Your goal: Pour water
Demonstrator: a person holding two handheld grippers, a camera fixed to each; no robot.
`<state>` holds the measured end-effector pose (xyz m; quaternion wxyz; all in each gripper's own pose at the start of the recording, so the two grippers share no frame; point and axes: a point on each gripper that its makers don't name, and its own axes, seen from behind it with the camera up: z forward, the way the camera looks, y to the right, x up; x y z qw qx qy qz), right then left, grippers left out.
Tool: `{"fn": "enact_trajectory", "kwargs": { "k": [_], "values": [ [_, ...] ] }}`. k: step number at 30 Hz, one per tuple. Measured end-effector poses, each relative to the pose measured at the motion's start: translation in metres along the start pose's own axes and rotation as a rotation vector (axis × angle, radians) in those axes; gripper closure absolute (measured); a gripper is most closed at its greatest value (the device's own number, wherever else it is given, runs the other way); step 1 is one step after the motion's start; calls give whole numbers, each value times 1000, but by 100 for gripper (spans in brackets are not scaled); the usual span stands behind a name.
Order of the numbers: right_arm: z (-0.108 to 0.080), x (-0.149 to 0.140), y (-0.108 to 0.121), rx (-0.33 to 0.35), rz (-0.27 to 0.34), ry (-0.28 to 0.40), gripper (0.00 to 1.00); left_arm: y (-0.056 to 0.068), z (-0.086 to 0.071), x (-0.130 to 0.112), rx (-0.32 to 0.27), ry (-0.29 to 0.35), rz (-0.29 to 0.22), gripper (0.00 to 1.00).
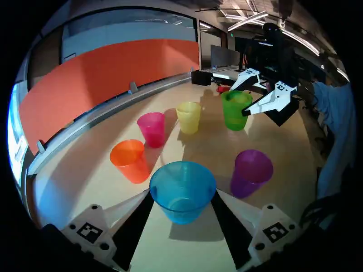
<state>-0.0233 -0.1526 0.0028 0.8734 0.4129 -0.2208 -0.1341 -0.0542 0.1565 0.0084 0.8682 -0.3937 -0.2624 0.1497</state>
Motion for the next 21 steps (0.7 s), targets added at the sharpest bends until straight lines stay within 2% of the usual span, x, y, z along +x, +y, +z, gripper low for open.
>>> {"fn": "enact_trajectory", "kwargs": {
  "k": [12,21],
  "values": [
    [8,-13,0,1,12,-24,9,1,14,-16,-11,-13,-27,14],
    [9,-18,1,-6,8,-35,9,2,17,-23,-11,-19,-41,14]
  ]
}}
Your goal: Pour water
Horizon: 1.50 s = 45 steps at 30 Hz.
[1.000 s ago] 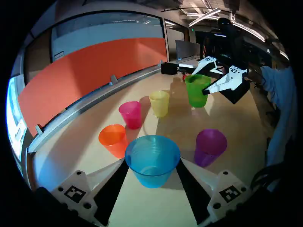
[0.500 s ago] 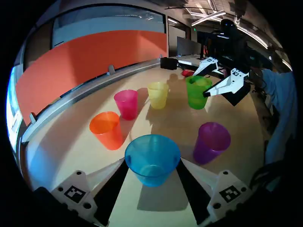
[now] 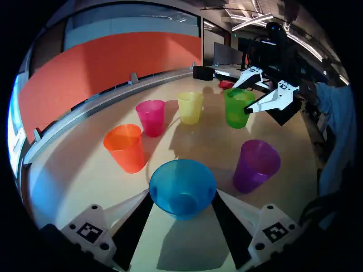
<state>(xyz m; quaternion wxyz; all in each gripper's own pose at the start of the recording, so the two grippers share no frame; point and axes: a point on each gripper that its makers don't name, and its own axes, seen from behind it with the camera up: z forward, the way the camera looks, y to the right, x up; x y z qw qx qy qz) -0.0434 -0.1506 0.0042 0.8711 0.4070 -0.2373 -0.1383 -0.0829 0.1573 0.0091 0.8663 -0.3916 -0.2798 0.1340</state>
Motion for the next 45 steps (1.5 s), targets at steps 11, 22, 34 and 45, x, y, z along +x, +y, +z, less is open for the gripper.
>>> {"fn": "enact_trajectory", "kwargs": {
  "k": [11,22,34,45],
  "values": [
    [3,-6,2,-7,4,-8,9,-4,0,-8,20,-20,17,8],
    [13,-25,-1,-11,10,-32,9,-4,-4,-15,35,-31,4,4],
    [19,-36,-3,-13,15,-39,9,-4,-12,-24,46,-29,-18,4],
    [14,-41,-4,-26,26,-41,8,-2,-15,-24,46,-30,-15,4]
  ]
}}
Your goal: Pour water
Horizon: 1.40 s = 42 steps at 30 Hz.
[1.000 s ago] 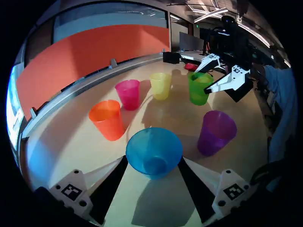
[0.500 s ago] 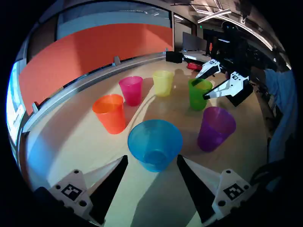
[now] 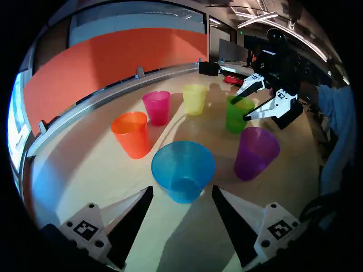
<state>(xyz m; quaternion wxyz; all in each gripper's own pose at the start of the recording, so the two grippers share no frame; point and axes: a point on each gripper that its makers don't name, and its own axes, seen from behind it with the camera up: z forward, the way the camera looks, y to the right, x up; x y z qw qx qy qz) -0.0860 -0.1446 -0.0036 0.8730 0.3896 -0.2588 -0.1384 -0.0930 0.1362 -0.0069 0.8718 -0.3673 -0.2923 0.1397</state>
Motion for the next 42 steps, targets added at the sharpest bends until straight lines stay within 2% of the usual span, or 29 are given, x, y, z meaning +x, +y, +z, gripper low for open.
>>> {"fn": "enact_trajectory", "kwargs": {
  "k": [4,7,17,32,42],
  "values": [
    [0,-1,1,-8,5,-2,6,2,-2,2,-2,5,3,4],
    [-1,-2,2,-21,6,-5,0,3,-5,2,2,9,2,4],
    [-19,-8,4,-56,25,7,0,-1,-21,0,47,27,-9,4],
    [-67,-17,0,-138,70,78,0,-3,-59,-4,165,90,-48,4],
    [-103,-6,13,-241,118,171,0,-15,-86,7,275,203,-110,4]
  ]
}}
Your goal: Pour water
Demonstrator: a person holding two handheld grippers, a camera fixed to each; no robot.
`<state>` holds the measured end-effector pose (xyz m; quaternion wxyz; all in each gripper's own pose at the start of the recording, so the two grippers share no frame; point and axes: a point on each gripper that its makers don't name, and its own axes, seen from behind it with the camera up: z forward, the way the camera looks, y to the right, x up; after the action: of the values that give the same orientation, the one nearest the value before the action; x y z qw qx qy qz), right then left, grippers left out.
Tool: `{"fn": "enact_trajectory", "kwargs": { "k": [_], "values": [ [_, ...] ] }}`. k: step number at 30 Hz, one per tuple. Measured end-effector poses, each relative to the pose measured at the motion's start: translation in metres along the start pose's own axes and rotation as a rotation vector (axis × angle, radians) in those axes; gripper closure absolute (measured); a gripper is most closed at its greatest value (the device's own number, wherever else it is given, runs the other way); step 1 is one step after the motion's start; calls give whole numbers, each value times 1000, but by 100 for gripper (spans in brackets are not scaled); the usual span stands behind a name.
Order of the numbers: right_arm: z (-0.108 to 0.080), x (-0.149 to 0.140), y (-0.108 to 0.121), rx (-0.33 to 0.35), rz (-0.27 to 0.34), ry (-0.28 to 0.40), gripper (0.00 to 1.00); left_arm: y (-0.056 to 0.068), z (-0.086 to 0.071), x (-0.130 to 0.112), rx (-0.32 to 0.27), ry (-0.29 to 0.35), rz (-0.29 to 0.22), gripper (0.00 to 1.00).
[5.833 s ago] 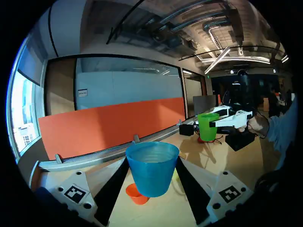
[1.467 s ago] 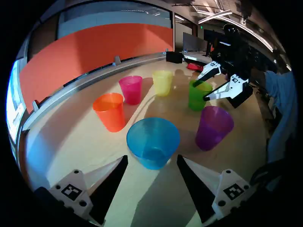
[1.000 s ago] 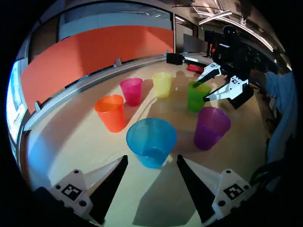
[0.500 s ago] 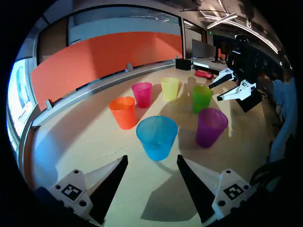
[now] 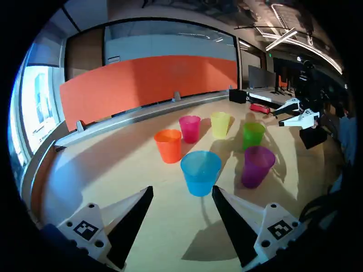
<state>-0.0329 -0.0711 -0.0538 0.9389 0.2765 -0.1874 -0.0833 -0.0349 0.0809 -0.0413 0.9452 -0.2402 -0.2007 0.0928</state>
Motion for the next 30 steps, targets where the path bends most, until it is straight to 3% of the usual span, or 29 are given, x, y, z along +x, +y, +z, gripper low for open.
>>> {"fn": "enact_trajectory", "kwargs": {
  "k": [15,30],
  "values": [
    [-20,44,34,-180,73,189,0,-33,-27,36,182,198,-31,4],
    [-41,65,57,-320,132,362,0,-47,-51,58,332,344,-74,4]
  ]
}}
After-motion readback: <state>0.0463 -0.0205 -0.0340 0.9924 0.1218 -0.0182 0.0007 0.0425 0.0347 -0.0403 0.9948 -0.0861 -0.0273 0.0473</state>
